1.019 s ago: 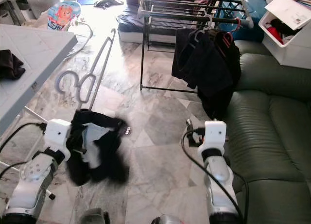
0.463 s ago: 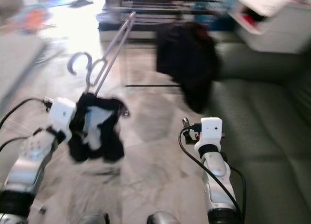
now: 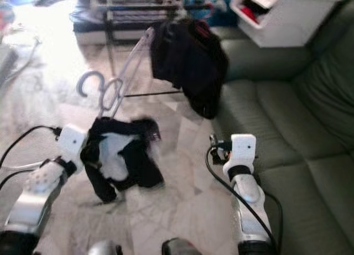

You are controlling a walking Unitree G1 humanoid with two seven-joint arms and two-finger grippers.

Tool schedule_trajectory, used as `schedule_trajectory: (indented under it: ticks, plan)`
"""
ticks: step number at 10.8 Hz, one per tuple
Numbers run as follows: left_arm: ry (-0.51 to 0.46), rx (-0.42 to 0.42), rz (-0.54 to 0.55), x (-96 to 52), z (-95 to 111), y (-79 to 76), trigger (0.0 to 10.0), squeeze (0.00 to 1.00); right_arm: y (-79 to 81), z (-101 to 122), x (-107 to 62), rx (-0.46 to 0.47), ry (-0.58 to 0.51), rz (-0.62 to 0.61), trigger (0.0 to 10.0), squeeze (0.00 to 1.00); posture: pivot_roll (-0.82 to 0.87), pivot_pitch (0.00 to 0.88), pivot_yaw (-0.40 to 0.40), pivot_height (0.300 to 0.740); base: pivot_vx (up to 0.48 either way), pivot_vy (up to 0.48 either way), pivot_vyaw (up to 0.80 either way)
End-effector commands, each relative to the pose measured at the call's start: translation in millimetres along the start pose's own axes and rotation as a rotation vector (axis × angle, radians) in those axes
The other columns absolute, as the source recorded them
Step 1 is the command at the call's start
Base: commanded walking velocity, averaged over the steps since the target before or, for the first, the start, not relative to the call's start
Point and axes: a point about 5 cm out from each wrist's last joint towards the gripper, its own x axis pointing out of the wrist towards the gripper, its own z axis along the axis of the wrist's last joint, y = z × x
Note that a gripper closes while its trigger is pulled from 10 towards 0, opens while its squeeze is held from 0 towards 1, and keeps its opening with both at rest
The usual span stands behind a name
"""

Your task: Hang hanger

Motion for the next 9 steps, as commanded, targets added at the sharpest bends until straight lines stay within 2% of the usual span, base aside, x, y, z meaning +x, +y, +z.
schedule_trajectory:
  ticks: [1, 3, 5, 6, 8, 9]
  plan:
    - [-0.047, 0.071, 0.004, 0.6, 9.3, 5.6, 10.0, 0.0, -1.7, 4.7, -0.9, 0.0, -0.009, -0.001, 10.0, 0.0, -0.03, 0.037, -0.047, 0.74, 0.0, 0.0, 0.0]
    - [-0.081, 0.124, -0.059, 9.0, 20.8, 6.2, 10.0, 0.0, 1.9, 7.2, 5.1, 0.002, -0.005, 0.008, 10.0, 0.0, -0.03, 0.044, -0.048, 0.74, 0.0, 0.0, -0.21]
    - [-0.093, 0.117, -0.068, 13.0, 25.3, 11.6, 10.0, 0.0, 5.4, 8.6, 8.2, 0.007, -0.008, 0.02, 10.0, 0.0, -0.02, 0.038, -0.046, 0.74, 0.0, 0.0, -0.8]
    - [-0.093, 0.109, -0.086, 12.3, 23.9, 9.2, 10.0, 0.0, 5.6, 8.5, 8.5, 0.009, -0.006, 0.021, 10.0, 0.0, -0.02, 0.038, -0.046, 0.74, 0.0, 0.0, 0.0]
    - [-0.097, 0.105, -0.107, 11.9, 22.7, 2.6, 10.0, 0.0, 5.4, 7.9, 8.8, 0.01, -0.002, 0.022, 10.0, 0.0, -0.02, 0.035, -0.049, 0.74, 0.264, 0.0, 0.0]
    - [-0.097, 0.103, -0.109, 12.0, 22.8, 2.3, 10.0, 0.0, 5.4, 7.3, 8.9, 0.007, 0.003, 0.025, 10.0, 0.0, -0.02, 0.036, -0.049, 0.74, 0.277, 0.0, -0.52]
